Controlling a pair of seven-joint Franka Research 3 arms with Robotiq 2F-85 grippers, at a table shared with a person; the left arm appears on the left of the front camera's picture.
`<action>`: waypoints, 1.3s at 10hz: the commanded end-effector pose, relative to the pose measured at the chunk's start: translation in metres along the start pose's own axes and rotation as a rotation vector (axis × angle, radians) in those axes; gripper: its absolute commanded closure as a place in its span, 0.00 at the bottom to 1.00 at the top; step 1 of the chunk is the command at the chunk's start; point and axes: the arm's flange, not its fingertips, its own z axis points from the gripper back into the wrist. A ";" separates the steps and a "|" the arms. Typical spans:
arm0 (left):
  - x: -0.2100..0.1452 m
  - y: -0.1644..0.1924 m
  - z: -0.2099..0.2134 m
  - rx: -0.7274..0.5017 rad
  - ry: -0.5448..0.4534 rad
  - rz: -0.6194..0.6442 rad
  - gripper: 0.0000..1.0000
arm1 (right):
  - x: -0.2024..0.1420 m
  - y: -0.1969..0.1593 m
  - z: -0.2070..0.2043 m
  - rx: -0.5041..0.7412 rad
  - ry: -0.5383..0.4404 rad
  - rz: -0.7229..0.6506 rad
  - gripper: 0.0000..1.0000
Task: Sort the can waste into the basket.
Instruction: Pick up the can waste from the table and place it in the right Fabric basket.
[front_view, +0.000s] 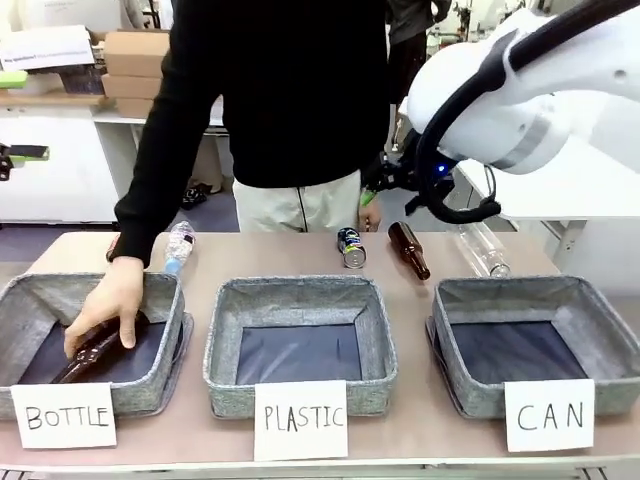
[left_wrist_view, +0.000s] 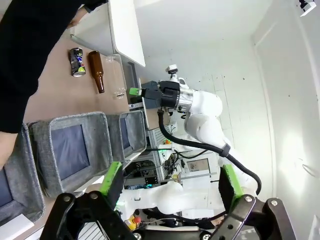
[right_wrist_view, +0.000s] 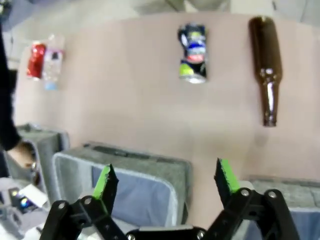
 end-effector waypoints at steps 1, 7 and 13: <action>0.001 -0.001 -0.001 -0.022 -0.004 -0.023 0.00 | -0.002 0.003 0.018 0.013 -0.068 0.019 0.00; 0.001 -0.001 -0.001 -0.022 -0.004 -0.023 0.00 | 0.126 0.013 -0.063 -0.192 0.110 -0.409 0.00; 0.001 -0.001 -0.001 -0.022 -0.004 -0.023 0.00 | 0.161 0.028 -0.187 -0.416 0.395 -0.353 0.00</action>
